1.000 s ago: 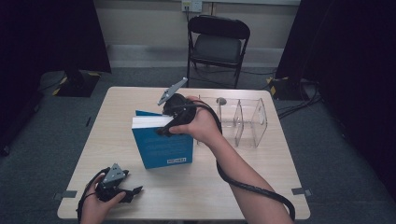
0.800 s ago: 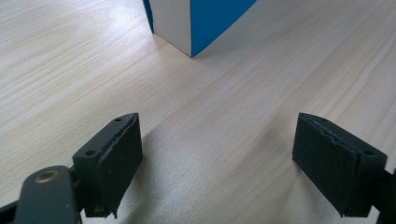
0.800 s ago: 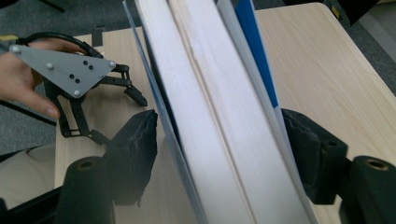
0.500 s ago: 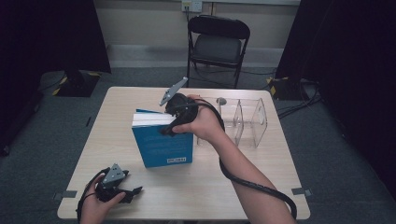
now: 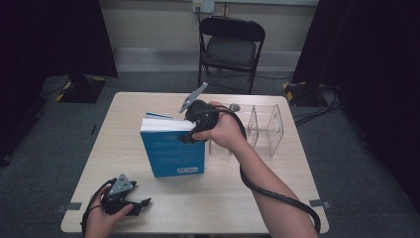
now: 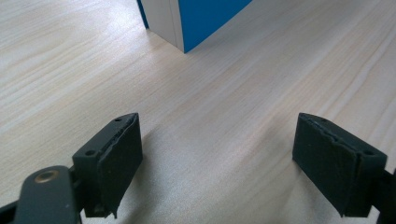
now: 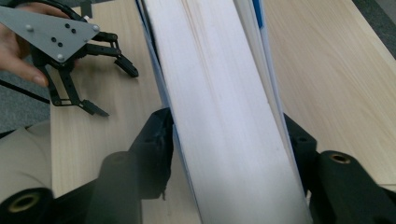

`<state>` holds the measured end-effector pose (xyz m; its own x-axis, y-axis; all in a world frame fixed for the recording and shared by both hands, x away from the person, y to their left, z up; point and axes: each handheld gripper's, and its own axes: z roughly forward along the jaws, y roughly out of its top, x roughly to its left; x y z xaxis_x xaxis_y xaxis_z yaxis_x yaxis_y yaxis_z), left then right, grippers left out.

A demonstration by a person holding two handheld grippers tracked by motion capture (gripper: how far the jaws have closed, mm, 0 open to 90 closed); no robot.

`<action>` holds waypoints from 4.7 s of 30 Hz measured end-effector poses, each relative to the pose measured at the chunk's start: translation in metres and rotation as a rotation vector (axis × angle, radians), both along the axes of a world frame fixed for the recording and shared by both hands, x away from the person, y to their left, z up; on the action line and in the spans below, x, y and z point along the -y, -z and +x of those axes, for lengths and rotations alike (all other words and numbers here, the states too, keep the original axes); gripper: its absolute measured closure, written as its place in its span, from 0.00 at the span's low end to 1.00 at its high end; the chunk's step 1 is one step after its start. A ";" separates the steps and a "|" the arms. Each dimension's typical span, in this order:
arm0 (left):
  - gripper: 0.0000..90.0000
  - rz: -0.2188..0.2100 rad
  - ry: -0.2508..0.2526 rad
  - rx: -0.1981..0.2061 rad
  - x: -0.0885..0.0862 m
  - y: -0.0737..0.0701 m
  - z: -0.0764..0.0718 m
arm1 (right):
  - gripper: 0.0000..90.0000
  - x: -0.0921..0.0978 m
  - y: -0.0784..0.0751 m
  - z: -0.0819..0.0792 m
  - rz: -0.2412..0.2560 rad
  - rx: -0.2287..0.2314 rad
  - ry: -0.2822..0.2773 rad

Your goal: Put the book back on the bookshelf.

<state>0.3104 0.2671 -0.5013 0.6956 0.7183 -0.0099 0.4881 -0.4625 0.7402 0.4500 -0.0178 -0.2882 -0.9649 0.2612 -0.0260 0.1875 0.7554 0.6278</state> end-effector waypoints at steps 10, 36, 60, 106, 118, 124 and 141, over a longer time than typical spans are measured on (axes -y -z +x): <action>0.17 -0.001 -0.002 0.003 0.000 0.000 0.000 | 0.68 0.001 0.000 -0.015 0.031 -0.017 0.076; 0.17 -0.006 -0.006 0.002 0.001 0.001 0.000 | 0.57 -0.005 0.016 -0.024 0.113 -0.020 0.191; 0.17 -0.002 -0.001 0.007 0.001 0.001 0.000 | 0.46 -0.015 0.025 -0.021 0.056 -0.001 0.207; 0.17 -0.008 -0.001 0.004 0.001 0.001 0.000 | 0.69 0.010 0.004 -0.036 0.041 -0.084 0.230; 0.16 -0.006 0.001 0.004 0.001 0.001 0.000 | 0.69 0.037 -0.011 -0.048 0.048 -0.081 0.230; 0.16 -0.006 0.001 0.004 0.001 0.001 0.000 | 0.69 0.048 -0.016 -0.052 0.031 -0.075 0.237; 0.16 -0.006 0.001 0.004 0.001 0.001 0.000 | 0.69 0.074 -0.021 -0.067 0.042 -0.074 0.238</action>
<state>0.3107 0.2662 -0.5022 0.6964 0.7176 -0.0117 0.4847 -0.4583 0.7450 0.3833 -0.0921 -0.2671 -0.8751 0.4804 0.0583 0.4036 0.6580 0.6358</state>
